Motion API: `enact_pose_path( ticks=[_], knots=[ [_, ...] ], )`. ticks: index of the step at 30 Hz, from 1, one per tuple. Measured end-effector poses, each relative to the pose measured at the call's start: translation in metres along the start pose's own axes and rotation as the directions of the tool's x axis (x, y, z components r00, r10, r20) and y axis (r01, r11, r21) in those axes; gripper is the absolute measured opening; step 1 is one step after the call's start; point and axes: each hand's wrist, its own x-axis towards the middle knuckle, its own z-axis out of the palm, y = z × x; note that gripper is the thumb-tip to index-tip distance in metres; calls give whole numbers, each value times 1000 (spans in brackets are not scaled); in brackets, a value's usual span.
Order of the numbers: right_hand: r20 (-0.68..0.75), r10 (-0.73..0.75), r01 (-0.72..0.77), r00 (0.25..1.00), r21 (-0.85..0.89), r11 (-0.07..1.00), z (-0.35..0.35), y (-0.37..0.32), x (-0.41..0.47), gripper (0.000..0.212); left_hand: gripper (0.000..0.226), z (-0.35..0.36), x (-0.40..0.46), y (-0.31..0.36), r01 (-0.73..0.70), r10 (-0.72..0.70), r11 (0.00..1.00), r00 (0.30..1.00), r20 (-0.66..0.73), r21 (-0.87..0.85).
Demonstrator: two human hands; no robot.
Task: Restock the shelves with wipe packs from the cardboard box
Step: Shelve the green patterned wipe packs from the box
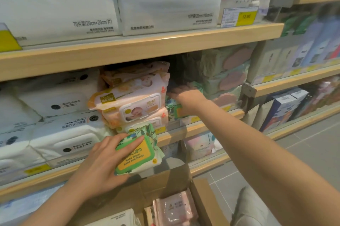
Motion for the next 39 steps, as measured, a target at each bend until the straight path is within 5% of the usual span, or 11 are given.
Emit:
enact_pose_path(
  ticks=[6, 13, 20, 26, 39],
  knots=[
    [69, 24, -35, 997, 167, 985, 8, 18, 3, 79, 88, -1, 2, 1, 5, -5, 1000, 1000, 4, 10],
    [82, 31, -44, 996, 164, 985, 10, 19, -7, 80, 86, 1, 5, 3, -7, 7, 1000, 1000, 4, 23],
    [107, 89, -121, 990, 337, 934, 7, 21, -14, 108, 99, 2, 9, 12, -5, 5, 1000, 999, 49, -16],
    [7, 128, -126, 992, 235, 964, 8, 33, -52, 67, 100, 8, 10, 20, -30, 32, 999, 998, 48, -38],
    [9, 134, -129, 991, 341, 931, 23, 33, -33, 64, 98, 13, 15, 9, 4, -1, 995, 1000, 25, -101]
  ],
)
